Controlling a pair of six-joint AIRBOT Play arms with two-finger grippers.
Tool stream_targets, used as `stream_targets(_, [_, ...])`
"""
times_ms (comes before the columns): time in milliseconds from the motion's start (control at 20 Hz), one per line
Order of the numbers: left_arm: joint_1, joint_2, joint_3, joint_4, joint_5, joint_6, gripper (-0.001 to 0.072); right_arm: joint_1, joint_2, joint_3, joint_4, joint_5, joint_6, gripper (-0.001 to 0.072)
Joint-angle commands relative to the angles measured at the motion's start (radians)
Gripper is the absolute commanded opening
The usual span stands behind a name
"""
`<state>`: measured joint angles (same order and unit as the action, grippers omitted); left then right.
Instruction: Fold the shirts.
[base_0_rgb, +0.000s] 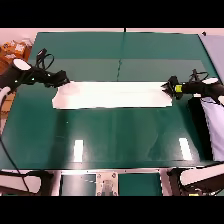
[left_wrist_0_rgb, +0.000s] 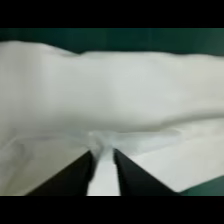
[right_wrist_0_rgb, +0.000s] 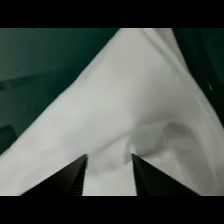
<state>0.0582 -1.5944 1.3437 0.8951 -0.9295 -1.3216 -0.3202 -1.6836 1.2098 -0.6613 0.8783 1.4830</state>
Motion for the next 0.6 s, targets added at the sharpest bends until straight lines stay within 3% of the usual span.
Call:
stream_targets(0, [0.01,-0.107,0.063,-0.037,0.166,-0.019,0.0697,-0.011,-0.163,0.161,0.04,-0.016,-0.019,0.0453])
stream_targets(100, [0.052,-0.107,0.109,-0.036,0.155,-0.039,0.0667,-0.054,-0.162,0.23,0.04,0.066,-0.119,0.0454])
stream_targets(200, [0.106,-0.107,0.175,-0.035,0.04,-0.039,0.0667,-0.12,-0.161,0.29,0.01,0.225,-0.186,0.0455])
stream_targets(300, [0.144,-0.107,0.222,-0.036,-0.084,-0.039,0.0666,-0.177,-0.161,0.306,-0.069,0.296,-0.187,0.0456])
stream_targets(450, [0.152,-0.107,0.233,-0.035,-0.166,-0.039,0.0652,-0.216,-0.178,0.301,-0.195,0.337,-0.2,0.0511])
stream_targets(550, [0.143,-0.107,0.233,-0.039,-0.174,-0.027,0.0234,-0.203,-0.207,0.301,-0.192,0.372,-0.24,0.0511])
